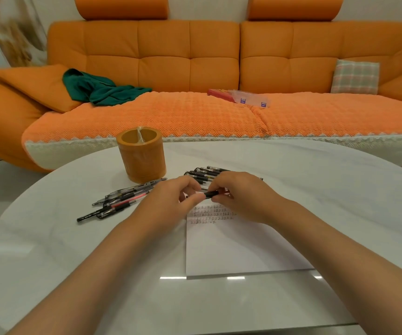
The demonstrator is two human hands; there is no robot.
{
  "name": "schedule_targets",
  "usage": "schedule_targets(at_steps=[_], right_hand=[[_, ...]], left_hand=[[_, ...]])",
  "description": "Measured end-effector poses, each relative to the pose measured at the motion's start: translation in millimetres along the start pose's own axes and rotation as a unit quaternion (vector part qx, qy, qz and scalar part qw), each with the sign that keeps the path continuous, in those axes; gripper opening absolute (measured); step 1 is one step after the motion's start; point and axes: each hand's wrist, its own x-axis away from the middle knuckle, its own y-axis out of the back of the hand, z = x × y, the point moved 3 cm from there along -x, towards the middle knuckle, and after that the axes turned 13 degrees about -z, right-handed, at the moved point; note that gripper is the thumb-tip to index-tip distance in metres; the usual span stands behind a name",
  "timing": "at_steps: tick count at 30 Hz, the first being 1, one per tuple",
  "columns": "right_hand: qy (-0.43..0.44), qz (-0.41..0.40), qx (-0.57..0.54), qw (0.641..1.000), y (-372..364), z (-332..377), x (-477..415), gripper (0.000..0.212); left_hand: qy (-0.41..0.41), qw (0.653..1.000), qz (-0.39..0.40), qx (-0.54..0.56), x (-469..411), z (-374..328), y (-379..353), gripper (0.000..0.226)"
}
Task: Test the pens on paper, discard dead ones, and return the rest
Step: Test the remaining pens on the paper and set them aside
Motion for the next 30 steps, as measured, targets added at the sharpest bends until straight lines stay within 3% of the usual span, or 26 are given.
schedule_targets(at_steps=[10, 22, 27, 30], right_hand=[[-0.006, 0.026, 0.021, 0.999, -10, 9, 4, 0.022], [0.058, -0.029, 0.088, 0.994, -11, 11, 9, 0.026], [-0.005, 0.018, 0.081, 0.997, -3, 7, 10, 0.031], [-0.061, 0.021, -0.005, 0.998, 0, -2, 14, 0.028]], left_hand=[[0.016, 0.999, 0.006, 0.048, 2, -2, -6, 0.006], [0.029, 0.998, 0.025, 0.045, -2, 3, -2, 0.012], [0.022, 0.999, 0.025, 0.038, -1, 2, -2, 0.007], [0.005, 0.999, 0.023, -0.036, 0, 5, 1, 0.005]])
